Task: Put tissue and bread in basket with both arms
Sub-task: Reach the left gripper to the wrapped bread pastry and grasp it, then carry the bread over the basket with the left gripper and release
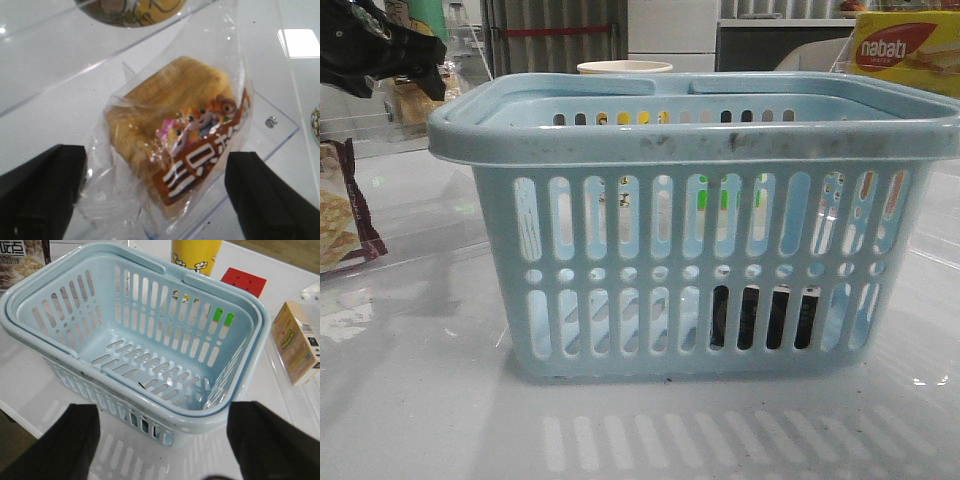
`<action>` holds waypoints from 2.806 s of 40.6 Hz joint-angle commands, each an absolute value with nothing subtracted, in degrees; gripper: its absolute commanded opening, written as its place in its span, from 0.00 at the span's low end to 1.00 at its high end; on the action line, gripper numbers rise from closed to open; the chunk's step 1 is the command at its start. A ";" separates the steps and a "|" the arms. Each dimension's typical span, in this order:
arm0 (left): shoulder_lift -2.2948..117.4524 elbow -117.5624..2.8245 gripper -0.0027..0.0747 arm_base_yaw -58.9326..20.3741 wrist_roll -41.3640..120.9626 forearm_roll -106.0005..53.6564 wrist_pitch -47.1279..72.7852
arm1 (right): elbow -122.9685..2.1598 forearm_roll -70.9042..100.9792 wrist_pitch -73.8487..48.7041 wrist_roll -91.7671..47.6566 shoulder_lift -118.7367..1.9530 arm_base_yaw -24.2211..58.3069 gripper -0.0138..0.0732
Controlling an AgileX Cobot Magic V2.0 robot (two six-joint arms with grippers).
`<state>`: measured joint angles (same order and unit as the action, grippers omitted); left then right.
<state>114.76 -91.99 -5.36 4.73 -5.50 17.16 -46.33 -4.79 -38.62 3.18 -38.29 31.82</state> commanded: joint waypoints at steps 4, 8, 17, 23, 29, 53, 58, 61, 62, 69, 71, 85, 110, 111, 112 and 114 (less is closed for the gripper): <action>112.47 -94.22 0.76 -5.74 4.83 -5.97 11.78 | -47.81 -5.72 -34.60 3.09 -38.13 31.78 0.87; 112.47 -94.22 0.62 -5.74 4.83 -5.97 11.78 | -47.81 -5.72 -34.60 3.09 -38.13 31.78 0.87; 112.47 -94.22 0.35 -5.74 4.83 -5.48 11.91 | -47.81 -5.72 -34.60 3.09 -38.13 31.78 0.87; 111.82 -94.38 0.23 -5.74 4.83 -4.45 12.99 | -47.81 -5.72 -34.60 3.09 -38.13 31.78 0.87; 109.03 -94.54 0.15 -5.74 4.83 -4.45 15.27 | -47.81 -5.72 -34.60 3.09 -38.13 31.78 0.87; 87.99 -94.54 0.15 -10.25 7.59 -4.57 36.64 | -47.81 -5.72 -34.60 3.09 -38.13 31.78 0.87; 85.55 -94.54 0.15 -15.43 12.15 -4.57 42.41 | -47.81 -5.72 -34.60 3.09 -38.13 31.78 0.87; 85.21 -94.54 0.15 -19.35 14.05 -4.57 45.56 | -47.81 -5.72 -34.60 3.09 -38.13 31.78 0.87; 85.21 -94.54 0.15 -20.48 14.28 -4.57 46.08 | -47.81 -5.72 -34.60 3.09 -38.13 31.78 0.87; 86.80 -94.54 0.15 -29.38 14.28 -4.57 50.78 | -47.81 -5.72 -34.60 3.09 -38.13 31.78 0.87; 87.72 -94.54 0.15 -31.49 14.28 -4.57 51.66 | -47.81 -5.72 -34.60 3.09 -38.13 31.78 0.87; 97.88 -94.54 0.15 -39.28 14.28 -4.57 50.64 | -47.81 -5.72 -34.60 3.09 -38.13 31.78 0.87; 105.38 -94.54 0.48 -39.52 14.28 -5.76 48.58 | -47.81 -5.72 -34.60 3.09 -38.13 31.78 0.87; 105.38 -94.54 0.51 -39.52 14.28 -5.76 48.58 | -47.81 -5.72 -34.60 3.09 -38.13 31.78 0.87; 105.15 -94.59 0.53 -39.52 14.28 -5.76 48.58 | -47.81 -5.72 -34.60 3.09 -38.13 31.78 0.87; 104.68 -94.92 0.55 -39.52 14.28 -5.76 48.92 | -47.81 -5.72 -34.60 3.09 -38.13 31.78 0.87</action>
<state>108.50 -92.66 -39.10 14.34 -4.83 51.32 -46.33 -4.79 -38.68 3.18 -38.15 31.82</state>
